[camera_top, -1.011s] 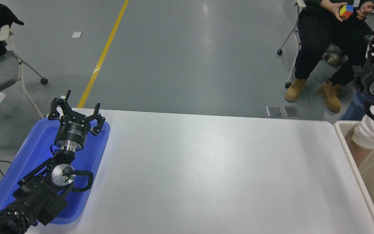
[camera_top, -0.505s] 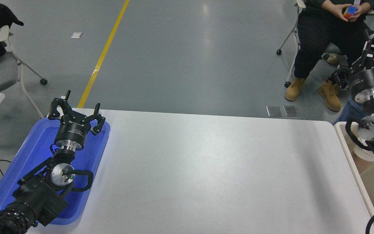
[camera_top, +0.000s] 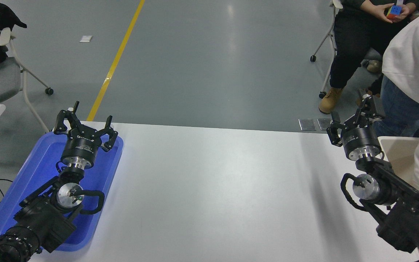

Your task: Pick up paper ball place in dustbin

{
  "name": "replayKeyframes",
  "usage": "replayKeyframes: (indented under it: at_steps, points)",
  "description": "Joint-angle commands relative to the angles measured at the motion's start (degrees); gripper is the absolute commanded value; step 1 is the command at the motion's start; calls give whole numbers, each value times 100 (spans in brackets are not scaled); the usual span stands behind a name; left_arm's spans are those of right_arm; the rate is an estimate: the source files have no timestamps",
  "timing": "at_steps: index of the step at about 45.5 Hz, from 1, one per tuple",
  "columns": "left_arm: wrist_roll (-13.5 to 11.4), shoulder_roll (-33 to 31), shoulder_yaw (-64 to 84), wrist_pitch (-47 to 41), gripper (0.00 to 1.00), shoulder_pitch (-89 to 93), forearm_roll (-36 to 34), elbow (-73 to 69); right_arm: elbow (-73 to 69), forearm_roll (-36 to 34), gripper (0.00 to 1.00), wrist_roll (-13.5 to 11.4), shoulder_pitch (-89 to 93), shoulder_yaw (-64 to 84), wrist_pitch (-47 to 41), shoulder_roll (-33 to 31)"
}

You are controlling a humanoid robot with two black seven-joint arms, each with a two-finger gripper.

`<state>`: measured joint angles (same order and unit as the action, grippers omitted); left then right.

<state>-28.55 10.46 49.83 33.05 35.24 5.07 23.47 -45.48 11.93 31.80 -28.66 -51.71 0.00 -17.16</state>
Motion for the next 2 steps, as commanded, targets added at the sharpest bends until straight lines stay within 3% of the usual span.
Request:
replayKeyframes:
  at_steps: [1, 2]
  points:
    - [-1, 0, 0, 0, 100, 0, 2, 0, 30, -15, 100, 10, 97, -15, -8, 160]
    - [-1, 0, 0, 0, 100, 0, 2, 0, 30, -15, 100, 10, 106, -23, -8, 160]
